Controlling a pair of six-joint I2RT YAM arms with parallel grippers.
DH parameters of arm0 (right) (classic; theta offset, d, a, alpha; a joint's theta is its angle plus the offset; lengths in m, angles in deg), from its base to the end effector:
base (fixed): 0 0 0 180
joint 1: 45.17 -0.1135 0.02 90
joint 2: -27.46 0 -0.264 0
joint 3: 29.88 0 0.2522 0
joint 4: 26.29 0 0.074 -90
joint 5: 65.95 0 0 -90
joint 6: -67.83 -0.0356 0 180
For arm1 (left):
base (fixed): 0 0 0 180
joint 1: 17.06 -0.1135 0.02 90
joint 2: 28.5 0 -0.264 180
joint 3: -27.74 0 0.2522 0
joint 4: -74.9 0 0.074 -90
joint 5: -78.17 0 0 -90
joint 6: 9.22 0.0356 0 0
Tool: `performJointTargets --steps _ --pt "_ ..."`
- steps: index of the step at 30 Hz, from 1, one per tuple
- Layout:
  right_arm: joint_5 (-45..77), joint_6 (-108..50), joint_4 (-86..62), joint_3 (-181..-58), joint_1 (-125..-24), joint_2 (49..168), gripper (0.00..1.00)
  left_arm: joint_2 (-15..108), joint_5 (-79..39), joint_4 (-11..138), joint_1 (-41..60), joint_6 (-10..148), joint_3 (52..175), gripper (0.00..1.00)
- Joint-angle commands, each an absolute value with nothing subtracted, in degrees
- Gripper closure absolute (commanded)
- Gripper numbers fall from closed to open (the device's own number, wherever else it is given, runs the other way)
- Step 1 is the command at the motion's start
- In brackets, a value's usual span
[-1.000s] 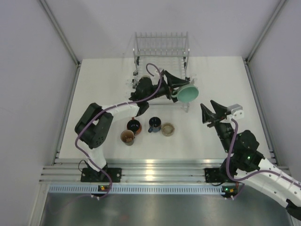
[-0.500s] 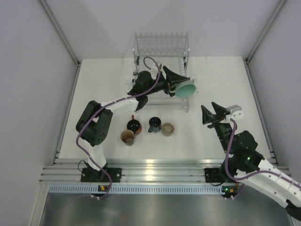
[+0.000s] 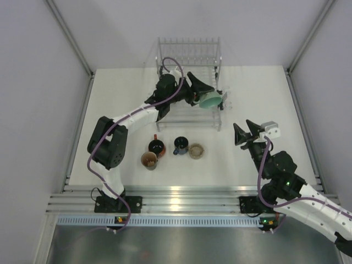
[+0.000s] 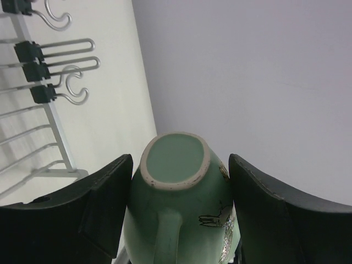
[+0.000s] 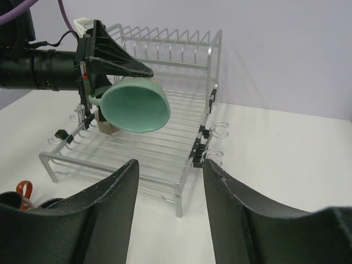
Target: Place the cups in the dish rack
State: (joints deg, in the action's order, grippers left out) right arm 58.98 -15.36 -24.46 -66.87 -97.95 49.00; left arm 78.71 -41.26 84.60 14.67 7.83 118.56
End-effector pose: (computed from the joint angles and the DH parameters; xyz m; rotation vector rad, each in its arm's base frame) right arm 0.0875 0.0815 0.3019 -0.1922 1.3681 0.2652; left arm 0.3687 -0.2486 0.2823 -0.2634 2.0112 -1.7079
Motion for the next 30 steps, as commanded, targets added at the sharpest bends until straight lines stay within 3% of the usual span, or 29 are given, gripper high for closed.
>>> performJointTargets --steps 1,21,30 --pt "60.0 -15.9 -25.7 -67.4 -98.9 49.1 0.49 79.1 -38.3 83.2 13.9 15.3 123.4 1.00" --pt "60.7 -15.6 -26.9 -66.2 -98.0 49.5 0.48 87.4 -25.2 82.4 12.7 34.4 129.4 1.00" --pt "60.2 -15.8 -27.7 -65.8 -97.3 50.8 0.47 88.7 -18.9 89.5 15.1 43.4 126.9 1.00"
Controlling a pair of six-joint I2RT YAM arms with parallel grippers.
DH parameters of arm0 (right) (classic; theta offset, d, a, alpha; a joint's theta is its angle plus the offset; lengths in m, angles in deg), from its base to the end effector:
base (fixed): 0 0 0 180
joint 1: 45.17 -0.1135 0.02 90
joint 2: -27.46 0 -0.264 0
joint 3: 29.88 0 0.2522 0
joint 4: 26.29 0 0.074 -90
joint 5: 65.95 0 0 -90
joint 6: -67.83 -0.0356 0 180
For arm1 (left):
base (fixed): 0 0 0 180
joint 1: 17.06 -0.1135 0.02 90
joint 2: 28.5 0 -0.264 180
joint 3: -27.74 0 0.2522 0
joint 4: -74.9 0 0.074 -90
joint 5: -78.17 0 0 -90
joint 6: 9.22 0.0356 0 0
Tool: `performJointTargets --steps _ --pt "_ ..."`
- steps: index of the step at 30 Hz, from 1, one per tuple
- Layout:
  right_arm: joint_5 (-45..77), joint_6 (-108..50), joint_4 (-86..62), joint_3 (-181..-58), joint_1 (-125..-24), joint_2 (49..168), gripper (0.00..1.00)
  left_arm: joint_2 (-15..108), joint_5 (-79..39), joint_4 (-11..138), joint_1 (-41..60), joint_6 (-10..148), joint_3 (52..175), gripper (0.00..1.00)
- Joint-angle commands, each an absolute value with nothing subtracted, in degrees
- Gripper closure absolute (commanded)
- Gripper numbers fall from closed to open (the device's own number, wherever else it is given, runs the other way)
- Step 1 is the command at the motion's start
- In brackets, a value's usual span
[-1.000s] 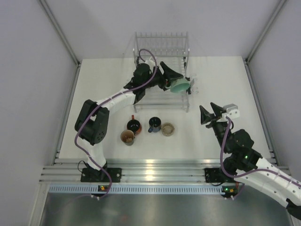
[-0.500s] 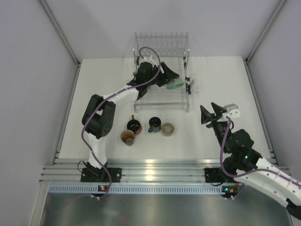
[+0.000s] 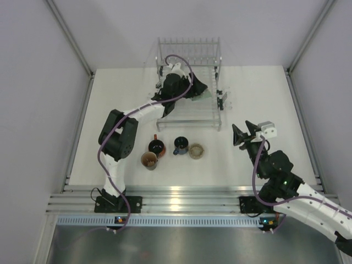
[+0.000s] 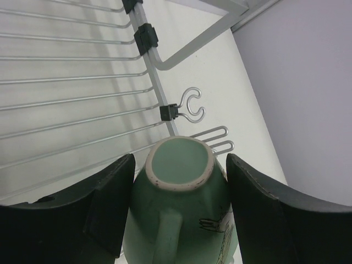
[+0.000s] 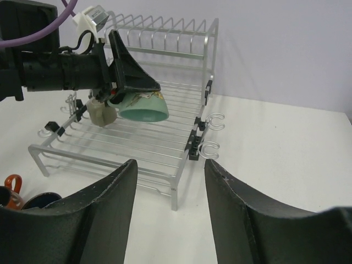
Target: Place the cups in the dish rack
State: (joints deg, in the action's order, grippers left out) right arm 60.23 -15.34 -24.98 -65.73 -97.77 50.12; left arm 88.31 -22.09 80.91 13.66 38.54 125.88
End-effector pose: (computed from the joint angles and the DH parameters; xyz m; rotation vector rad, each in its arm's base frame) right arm 0.0911 0.0845 0.2939 -0.1908 1.3948 0.2328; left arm 0.4132 -0.2529 0.2445 -0.0553 1.9192 -1.0494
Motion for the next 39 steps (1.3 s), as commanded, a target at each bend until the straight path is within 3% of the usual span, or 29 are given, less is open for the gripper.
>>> performJointTargets --steps 1,14,24,39 --pt "60.1 -15.8 -27.7 -65.8 -97.2 50.8 0.47 89.1 -18.5 90.0 15.3 44.2 126.9 1.00" --pt "59.2 -16.5 -27.6 -65.4 -96.1 50.6 0.45 94.7 -4.9 92.9 17.5 57.7 131.3 1.00" --pt "58.8 -16.7 -28.4 -65.2 -95.0 52.4 0.44 95.2 -3.8 101.2 17.7 60.1 127.9 1.00" --pt "57.3 -17.5 -28.8 -65.3 -93.3 54.6 0.44 92.6 -3.3 102.1 18.8 63.0 126.1 1.00"
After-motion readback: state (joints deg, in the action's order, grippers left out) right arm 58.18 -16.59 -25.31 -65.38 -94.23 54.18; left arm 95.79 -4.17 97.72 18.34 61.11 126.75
